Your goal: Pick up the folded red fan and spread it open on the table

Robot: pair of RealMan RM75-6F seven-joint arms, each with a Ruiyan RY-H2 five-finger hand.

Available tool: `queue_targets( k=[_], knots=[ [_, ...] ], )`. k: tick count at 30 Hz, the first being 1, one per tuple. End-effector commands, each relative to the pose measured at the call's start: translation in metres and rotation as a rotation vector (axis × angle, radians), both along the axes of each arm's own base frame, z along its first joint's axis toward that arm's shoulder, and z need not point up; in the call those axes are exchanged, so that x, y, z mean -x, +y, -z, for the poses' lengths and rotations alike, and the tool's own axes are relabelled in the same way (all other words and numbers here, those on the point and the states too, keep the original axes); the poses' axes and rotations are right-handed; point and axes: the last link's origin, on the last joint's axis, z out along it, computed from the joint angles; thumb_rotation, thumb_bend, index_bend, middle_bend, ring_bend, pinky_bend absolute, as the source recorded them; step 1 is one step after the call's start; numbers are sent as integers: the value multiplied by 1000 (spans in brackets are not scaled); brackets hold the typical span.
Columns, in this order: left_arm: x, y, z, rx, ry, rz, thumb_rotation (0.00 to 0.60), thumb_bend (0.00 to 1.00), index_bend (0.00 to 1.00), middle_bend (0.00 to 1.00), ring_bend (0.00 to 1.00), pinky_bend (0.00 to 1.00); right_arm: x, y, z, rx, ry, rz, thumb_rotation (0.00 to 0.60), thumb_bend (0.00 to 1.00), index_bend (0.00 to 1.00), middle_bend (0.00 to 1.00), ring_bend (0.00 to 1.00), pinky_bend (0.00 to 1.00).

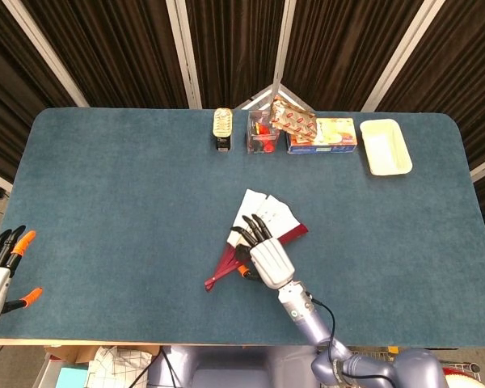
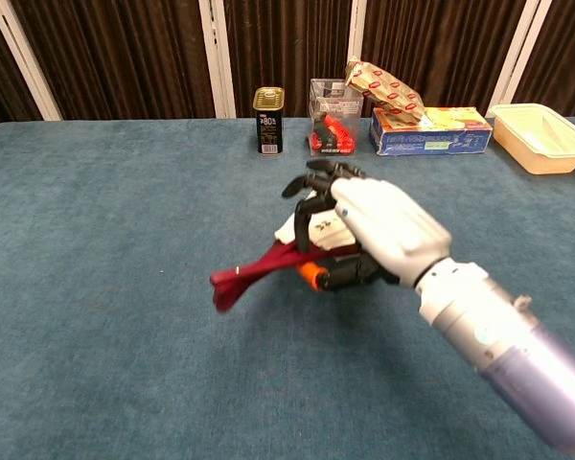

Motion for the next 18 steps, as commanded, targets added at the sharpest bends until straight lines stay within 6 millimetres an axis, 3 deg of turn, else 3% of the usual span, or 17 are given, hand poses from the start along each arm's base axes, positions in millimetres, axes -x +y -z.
queue_targets(
  k=[1,10,18],
  knots=[
    [0,0,0,-2,1,2,600,0,0,0,0,0,-9,-14,-29,67,-6,41,600,474,707,245,12,0],
    [-1,2,0,-6,-3,1,600,0,0,0,0,0,-42,-28,-75,123,-30,72,600,474,720,245,12,0],
    [0,3,-2,-13,-21,-9,600,0,0,0,0,0,-67,-38,-99,153,-20,77,600,474,737,246,12,0]
  ],
)
